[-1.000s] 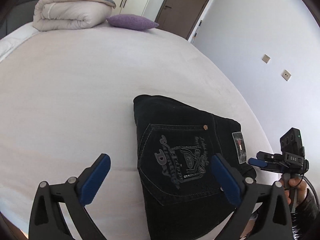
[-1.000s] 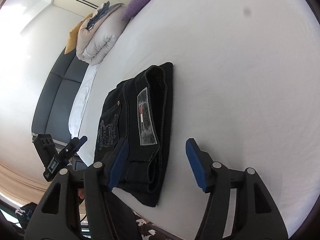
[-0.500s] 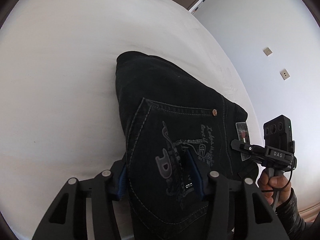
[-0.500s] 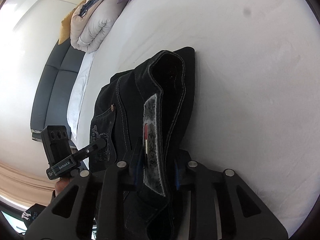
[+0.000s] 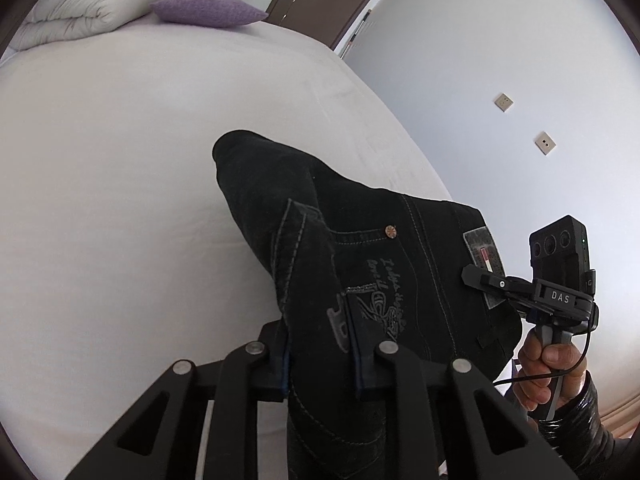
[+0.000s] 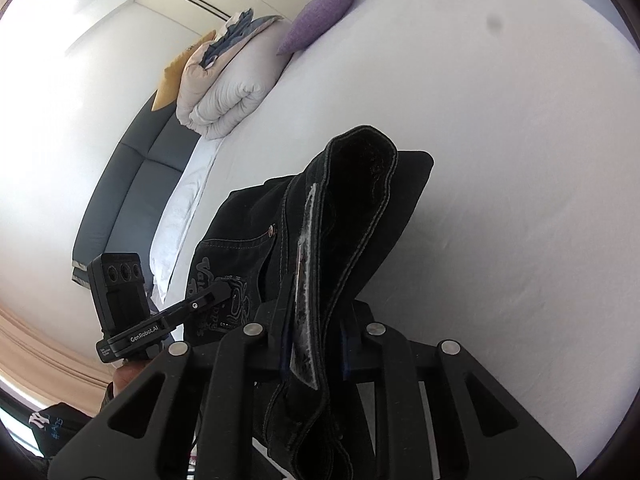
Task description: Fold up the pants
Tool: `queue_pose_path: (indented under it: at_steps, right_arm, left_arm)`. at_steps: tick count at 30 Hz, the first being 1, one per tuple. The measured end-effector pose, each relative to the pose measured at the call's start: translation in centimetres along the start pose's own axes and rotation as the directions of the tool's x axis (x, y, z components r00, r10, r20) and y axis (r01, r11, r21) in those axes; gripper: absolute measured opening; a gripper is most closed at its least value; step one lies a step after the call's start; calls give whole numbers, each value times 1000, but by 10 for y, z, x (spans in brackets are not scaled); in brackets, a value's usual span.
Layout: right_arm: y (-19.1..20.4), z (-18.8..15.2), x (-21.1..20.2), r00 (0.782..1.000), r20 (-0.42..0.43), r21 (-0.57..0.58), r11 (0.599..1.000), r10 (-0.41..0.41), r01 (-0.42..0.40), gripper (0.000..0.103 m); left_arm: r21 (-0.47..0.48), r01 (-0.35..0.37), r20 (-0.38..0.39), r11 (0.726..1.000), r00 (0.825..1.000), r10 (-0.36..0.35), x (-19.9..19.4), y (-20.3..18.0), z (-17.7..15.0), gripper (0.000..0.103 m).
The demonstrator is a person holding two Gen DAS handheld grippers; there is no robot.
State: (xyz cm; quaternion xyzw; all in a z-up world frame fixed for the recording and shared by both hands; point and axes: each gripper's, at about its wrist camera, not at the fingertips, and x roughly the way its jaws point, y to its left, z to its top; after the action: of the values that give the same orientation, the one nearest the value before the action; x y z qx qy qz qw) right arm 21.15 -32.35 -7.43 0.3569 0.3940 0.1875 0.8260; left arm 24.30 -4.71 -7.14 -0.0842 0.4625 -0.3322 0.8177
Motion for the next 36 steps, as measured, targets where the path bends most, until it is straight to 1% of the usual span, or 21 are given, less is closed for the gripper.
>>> queue_pose_path:
  at_steps: [5, 8, 10, 13, 15, 18, 20, 22, 23, 24, 25, 26, 27, 28, 29, 31, 32, 33, 34, 35, 36]
  right_arm:
    - [-41, 40, 5, 999, -7, 47, 998, -47, 48, 17]
    - [-79, 48, 17, 997, -36, 91, 993, -74, 77, 17]
    - [-98, 44, 26, 997, -46, 117, 991, -64, 69, 20]
    - [-110, 40, 31, 1000, -13, 130, 991, -18, 20, 21]
    - [-111, 36, 32, 1000, -7, 125, 992, -13, 14, 23]
    - [-110, 34, 26, 999, -13, 146, 989, -35, 36, 26]
    - [-106, 24, 9, 998, 22, 142, 988, -62, 58, 28]
    - [-95, 18, -14, 990, 83, 108, 989, -110, 100, 28]
    - [-85, 14, -28, 984, 120, 86, 989, -133, 123, 28]
    - [-74, 5, -43, 974, 163, 59, 987, -157, 149, 28]
    - [-61, -2, -58, 961, 209, 27, 984, -180, 178, 28]
    - [-45, -9, -75, 942, 262, -8, 976, -208, 218, 33]
    - [-28, -18, -90, 920, 318, -44, 965, -231, 258, 51]
    - [-12, -27, -104, 892, 376, -68, 952, -251, 297, 60]
    - [4, -38, -118, 862, 435, -87, 940, -261, 329, 70]
    - [33, -59, -145, 798, 547, -133, 915, -254, 382, 77]
    - [49, -70, -158, 761, 598, -154, 896, -252, 417, 82]
    - [63, -81, -170, 719, 648, -168, 874, -251, 456, 89]
    - [76, -91, -179, 677, 692, -168, 856, -251, 489, 93]
    - [90, -102, -190, 627, 741, -167, 839, -240, 518, 101]
    - [102, -114, -202, 577, 787, -167, 826, -218, 539, 103]
  left_arm:
    - [20, -11, -43, 1000, 999, 12, 54, -4, 19, 23]
    - [10, -31, -62, 999, 998, 31, 77, 4, 17, 27]
    - [-5, -30, -58, 1000, 998, 30, 82, 9, 12, 39]
    - [-32, -38, -54, 999, 998, 36, 84, 22, 9, 56]
    - [-47, -29, -31, 998, 999, 28, 81, 26, 5, 57]
    - [-28, -52, 10, 998, 999, 52, 71, 21, 6, 57]
    - [15, -89, 71, 996, 994, 88, 51, 10, 0, 65]
    - [63, -149, 149, 987, 979, 138, 31, -5, 2, 84]
    - [86, -192, 197, 977, 965, 173, 18, -14, -1, 90]
    - [113, -252, 252, 961, 943, 218, 4, -26, -4, 102]
    - [148, -319, 328, 936, 909, 258, -14, -43, -11, 103]
    - [172, -363, 386, 916, 880, 277, -29, -57, -17, 103]
    - [184, -417, 444, 890, 843, 303, -45, -72, -24, 103]
    - [187, -459, 494, 869, 808, 320, -59, -86, -31, 103]
    - [184, -483, 533, 856, 781, 326, -71, -97, -37, 103]
    - [163, -515, 583, 842, 738, 339, -93, -116, -46, 103]
    - [133, -545, 615, 828, 700, 362, -105, -127, -55, 103]
    - [97, -576, 633, 812, 665, 396, -115, -134, -63, 103]
    - [57, -601, 636, 797, 637, 435, -124, -140, -68, 103]
    - [29, -615, 643, 788, 615, 456, -133, -142, -74, 103]
    - [10, -625, 640, 781, 604, 475, -140, -144, -79, 103]
